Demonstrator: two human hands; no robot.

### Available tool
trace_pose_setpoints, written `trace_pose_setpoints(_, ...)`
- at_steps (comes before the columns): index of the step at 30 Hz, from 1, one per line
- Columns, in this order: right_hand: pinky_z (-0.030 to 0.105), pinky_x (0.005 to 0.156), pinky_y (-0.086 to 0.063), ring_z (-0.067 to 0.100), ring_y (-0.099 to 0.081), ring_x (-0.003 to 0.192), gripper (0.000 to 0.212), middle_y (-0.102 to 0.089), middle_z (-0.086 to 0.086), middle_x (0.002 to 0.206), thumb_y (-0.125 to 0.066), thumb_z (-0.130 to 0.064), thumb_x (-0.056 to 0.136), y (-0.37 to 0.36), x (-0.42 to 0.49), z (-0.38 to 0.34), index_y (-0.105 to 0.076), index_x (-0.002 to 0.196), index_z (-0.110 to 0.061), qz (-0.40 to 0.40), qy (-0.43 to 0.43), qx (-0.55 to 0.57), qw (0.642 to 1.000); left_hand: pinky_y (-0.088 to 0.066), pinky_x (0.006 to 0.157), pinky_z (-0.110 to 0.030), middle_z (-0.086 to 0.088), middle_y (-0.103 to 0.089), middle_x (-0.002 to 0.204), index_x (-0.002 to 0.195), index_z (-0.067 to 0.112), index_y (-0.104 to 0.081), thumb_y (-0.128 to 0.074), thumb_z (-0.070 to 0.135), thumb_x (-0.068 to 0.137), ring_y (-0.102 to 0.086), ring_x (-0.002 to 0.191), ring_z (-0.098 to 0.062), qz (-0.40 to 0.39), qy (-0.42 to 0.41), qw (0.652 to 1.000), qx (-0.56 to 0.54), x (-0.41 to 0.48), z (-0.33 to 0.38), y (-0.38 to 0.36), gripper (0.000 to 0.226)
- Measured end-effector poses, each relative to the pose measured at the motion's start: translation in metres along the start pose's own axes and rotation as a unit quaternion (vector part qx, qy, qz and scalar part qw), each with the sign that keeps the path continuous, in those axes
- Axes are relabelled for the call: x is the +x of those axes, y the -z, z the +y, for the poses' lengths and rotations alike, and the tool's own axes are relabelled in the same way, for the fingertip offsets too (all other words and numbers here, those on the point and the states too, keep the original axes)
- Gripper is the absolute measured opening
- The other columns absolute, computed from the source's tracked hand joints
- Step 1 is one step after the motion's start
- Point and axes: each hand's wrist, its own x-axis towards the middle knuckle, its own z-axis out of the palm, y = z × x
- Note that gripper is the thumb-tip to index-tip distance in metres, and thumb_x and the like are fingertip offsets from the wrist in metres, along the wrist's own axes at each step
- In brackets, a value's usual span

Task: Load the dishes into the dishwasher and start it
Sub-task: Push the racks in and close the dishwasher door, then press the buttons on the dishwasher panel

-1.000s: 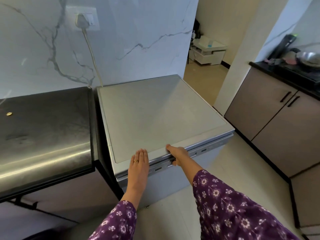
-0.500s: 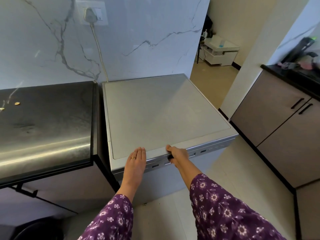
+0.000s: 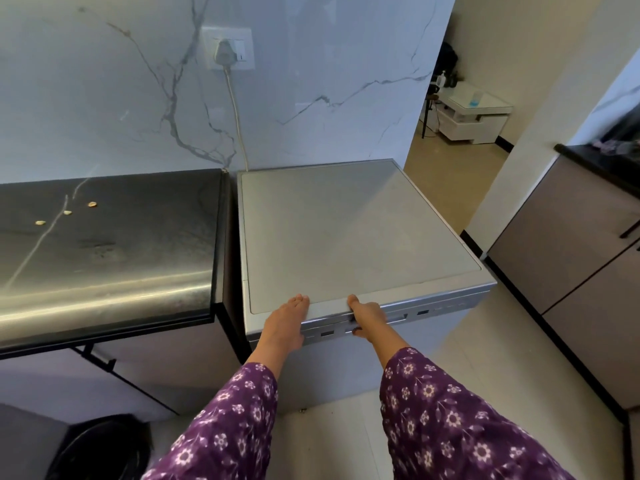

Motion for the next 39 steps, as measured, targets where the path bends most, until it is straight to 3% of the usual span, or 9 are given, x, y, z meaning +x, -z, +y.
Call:
trace_pose_setpoints(4,0.029,0.070,-0.052,0.028,-0.062,0.077,0.038,-0.060,0.011,0.099,-0.043,-0.034,0.095,0.003,0.000,-0.008,-0.049,0.112,0.000,-0.043,-0.003,-0.132,0.990,-0.030,0.112,-0.030,0.000,-0.015,0.158,0.152,0.018,-0.015,-0.065,0.025,0.080,-0.025,0.142,-0.017,-0.043,-0.009,0.999,0.005,0.004,-0.007,0.008,0.088)
trace_pose_setpoints(8,0.027,0.092,-0.042,0.021,-0.059,0.109,0.053,-0.059,0.005,0.126,-0.069,-0.015,0.082,0.009,-0.003,-0.033,-0.046,0.127,-0.002,-0.093,-0.027,-0.324,0.941,-0.041,0.101,-0.035,-0.005,-0.042,0.145,0.141,0.014,-0.036,-0.053,0.028,0.087,-0.045,0.128,-0.025,-0.037,-0.021,0.999,0.025,0.009,-0.009,0.020,0.058)
trace_pose_setpoints(11,0.032,0.083,-0.053,0.023,-0.066,0.080,0.039,-0.064,0.015,0.120,-0.041,-0.019,0.097,0.003,0.005,-0.063,-0.053,0.120,0.010,-0.148,-0.021,-0.457,0.877,-0.046,0.090,-0.036,-0.007,-0.059,0.124,0.123,0.013,-0.050,-0.043,0.028,0.090,-0.054,0.113,-0.028,-0.003,0.007,1.000,-0.002,0.021,-0.018,0.035,0.037)
trace_pose_setpoints(13,0.032,0.077,-0.054,0.021,-0.063,0.066,0.042,-0.064,0.018,0.118,-0.029,-0.021,0.100,-0.008,0.009,-0.096,-0.053,0.115,0.009,-0.148,-0.026,-0.451,0.880,-0.045,0.092,-0.035,-0.005,-0.058,0.126,0.127,0.014,-0.049,-0.041,0.032,0.092,-0.051,0.117,-0.025,0.027,0.018,0.999,-0.001,0.035,-0.034,0.051,0.039)
trace_pose_setpoints(15,0.033,0.073,-0.056,0.021,-0.064,0.065,0.031,-0.066,0.019,0.111,-0.037,-0.017,0.097,-0.019,0.011,-0.136,-0.055,0.107,0.006,-0.120,0.049,-0.433,0.892,-0.043,0.093,-0.034,-0.002,-0.055,0.129,0.129,0.016,-0.047,-0.040,0.036,0.095,-0.049,0.119,-0.023,0.060,0.024,0.998,0.000,0.050,-0.052,0.072,0.041)
trace_pose_setpoints(20,0.032,0.088,-0.046,0.027,-0.057,0.107,0.033,-0.055,0.015,0.122,-0.043,-0.014,0.094,-0.053,0.006,-0.248,-0.049,0.124,-0.001,-0.027,0.307,-0.392,0.867,-0.044,0.092,-0.032,0.003,-0.056,0.126,0.129,0.019,-0.047,-0.043,0.041,0.094,-0.051,0.118,-0.019,0.122,0.044,0.991,-0.035,0.095,-0.112,0.132,0.041)
trace_pose_setpoints(26,0.032,0.110,-0.026,0.027,-0.026,0.139,0.062,-0.024,0.014,0.152,-0.045,-0.009,0.094,-0.109,0.012,-0.372,-0.016,0.148,-0.006,0.015,0.476,-0.345,0.809,-0.046,0.087,-0.033,-0.001,-0.059,0.113,0.093,0.022,-0.041,-0.047,0.032,0.085,-0.055,0.111,-0.022,0.068,0.130,0.989,-0.034,0.130,-0.187,0.158,0.015)
trace_pose_setpoints(31,0.035,0.115,-0.018,0.026,0.004,0.146,0.074,0.005,0.008,0.159,-0.044,-0.001,0.092,-0.151,0.046,-0.457,0.001,0.151,-0.009,0.038,0.511,-0.388,0.766,-0.046,0.094,-0.032,0.002,-0.056,0.117,0.093,0.025,-0.035,-0.049,0.033,0.081,-0.054,0.114,-0.018,0.038,0.152,0.985,-0.066,0.161,-0.228,0.151,0.021)
trace_pose_setpoints(39,0.038,0.111,-0.027,0.025,0.012,0.145,0.091,0.021,0.001,0.156,-0.050,0.003,0.086,-0.189,0.102,-0.535,0.013,0.149,-0.012,0.101,0.516,-0.452,0.721,-0.044,0.096,-0.031,-0.005,-0.054,0.124,0.112,0.014,-0.048,-0.054,0.015,0.084,-0.052,0.117,-0.023,0.013,0.167,0.984,-0.062,0.204,-0.254,0.152,0.028)
